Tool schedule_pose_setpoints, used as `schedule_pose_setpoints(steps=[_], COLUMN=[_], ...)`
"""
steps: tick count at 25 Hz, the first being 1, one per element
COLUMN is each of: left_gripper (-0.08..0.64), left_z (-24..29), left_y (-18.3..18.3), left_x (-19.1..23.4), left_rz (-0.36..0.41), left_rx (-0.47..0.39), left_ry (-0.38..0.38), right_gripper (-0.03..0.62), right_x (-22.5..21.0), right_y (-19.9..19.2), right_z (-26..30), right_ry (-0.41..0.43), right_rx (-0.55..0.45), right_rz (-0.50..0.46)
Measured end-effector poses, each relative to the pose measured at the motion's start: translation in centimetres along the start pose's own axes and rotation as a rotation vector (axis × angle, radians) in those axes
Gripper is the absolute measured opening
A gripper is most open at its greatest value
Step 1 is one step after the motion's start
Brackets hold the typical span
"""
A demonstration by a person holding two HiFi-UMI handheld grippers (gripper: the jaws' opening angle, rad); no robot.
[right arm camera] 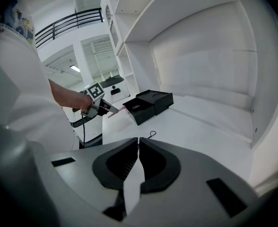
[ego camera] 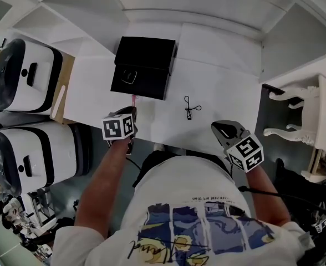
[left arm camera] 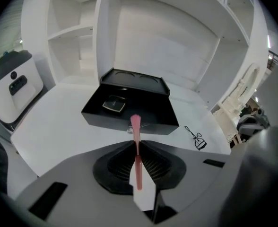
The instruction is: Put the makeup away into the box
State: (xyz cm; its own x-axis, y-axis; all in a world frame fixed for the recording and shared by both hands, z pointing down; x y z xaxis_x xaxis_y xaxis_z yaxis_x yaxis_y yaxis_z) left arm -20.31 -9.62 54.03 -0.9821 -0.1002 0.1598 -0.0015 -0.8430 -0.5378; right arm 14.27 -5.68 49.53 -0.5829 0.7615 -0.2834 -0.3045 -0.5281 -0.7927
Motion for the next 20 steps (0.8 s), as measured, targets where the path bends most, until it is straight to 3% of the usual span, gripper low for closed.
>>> schedule_pose_setpoints(steps=[6, 14, 20], left_gripper=[0.055, 0.055, 0.055], left_z=[-0.3, 3.7, 6.6], left_y=[3.8, 6.7, 7.9], left_x=[-0.9, -1.2, -0.4], left_rz=[0.096, 0.201, 0.218], left_rx=[-0.026, 0.059, 0.104], left_ry=[-0.029, -0.040, -0.033], right_gripper=[0.028, 0.028, 0.028], right_x=[-0.8, -1.4, -1.7], right_y=[-0.2, -0.6, -0.8], right_z=[-0.3, -1.2, -1.6], right_ry=[-0.005, -0.043, -0.068], right_rx=[-0.011, -0.022, -0.019], right_rz=[0.006, 0.029, 0.049])
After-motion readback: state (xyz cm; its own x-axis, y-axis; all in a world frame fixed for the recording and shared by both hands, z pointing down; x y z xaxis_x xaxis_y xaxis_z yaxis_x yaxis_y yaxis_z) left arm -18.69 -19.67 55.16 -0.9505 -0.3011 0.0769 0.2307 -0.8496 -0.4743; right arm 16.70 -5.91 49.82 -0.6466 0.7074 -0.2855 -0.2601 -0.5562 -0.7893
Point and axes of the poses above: the fingertips, and each gripper's own axes: z forward along the fingers, x to its left, y out of its top, the point moved 5 cm from there along -z, backward along the fingers, and after that the axes turned 4 degrees about -x, right-handed, at the moved point
